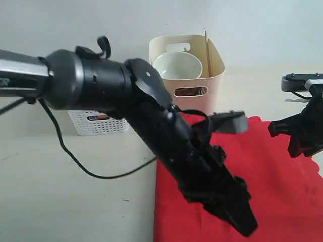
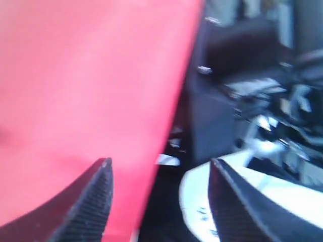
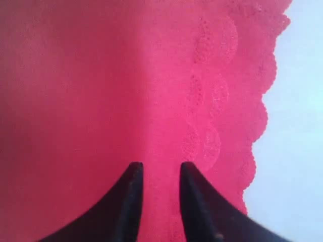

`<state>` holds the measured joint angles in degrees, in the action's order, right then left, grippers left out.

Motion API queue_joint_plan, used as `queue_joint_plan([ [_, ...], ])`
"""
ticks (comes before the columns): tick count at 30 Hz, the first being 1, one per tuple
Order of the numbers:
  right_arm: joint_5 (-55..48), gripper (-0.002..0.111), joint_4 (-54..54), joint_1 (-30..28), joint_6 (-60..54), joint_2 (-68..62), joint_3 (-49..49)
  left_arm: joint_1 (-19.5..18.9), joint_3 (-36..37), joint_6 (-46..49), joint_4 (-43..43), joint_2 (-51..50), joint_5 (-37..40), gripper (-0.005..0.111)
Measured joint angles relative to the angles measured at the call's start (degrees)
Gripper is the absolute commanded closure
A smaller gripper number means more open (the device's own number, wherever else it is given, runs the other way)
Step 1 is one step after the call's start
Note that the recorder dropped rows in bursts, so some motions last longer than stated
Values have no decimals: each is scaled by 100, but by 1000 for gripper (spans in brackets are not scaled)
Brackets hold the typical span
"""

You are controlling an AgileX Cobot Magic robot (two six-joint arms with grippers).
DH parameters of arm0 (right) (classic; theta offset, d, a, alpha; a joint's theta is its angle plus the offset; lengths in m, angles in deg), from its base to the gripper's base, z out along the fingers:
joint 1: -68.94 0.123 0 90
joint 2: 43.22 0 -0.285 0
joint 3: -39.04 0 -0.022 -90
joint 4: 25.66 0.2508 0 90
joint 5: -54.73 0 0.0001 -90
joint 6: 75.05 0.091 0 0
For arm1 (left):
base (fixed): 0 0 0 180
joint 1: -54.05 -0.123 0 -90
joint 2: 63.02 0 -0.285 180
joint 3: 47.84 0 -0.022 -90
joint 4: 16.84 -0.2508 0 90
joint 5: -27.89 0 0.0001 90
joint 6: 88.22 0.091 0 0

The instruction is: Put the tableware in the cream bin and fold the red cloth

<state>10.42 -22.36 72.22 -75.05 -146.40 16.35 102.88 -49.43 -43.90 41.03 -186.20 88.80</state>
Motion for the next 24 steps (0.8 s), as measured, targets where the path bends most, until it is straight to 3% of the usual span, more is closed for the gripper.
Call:
queue_joint_plan([
  [6,-293,32,-92,0,-136,-22,0,-453,12,-1514,-1566,512,-551,52],
  [12,-284,29,44,-344,-298,-327,0,-782,765,-2517,-2919,1619,-1251,52],
  [18,-272,29,990,-875,-1067,-466,0,-1161,1569,-2760,-3511,3772,-1629,52],
  [24,-247,29,1137,-966,-1223,-466,-117,-1416,2129,-3060,-4208,5662,-1765,52],
])
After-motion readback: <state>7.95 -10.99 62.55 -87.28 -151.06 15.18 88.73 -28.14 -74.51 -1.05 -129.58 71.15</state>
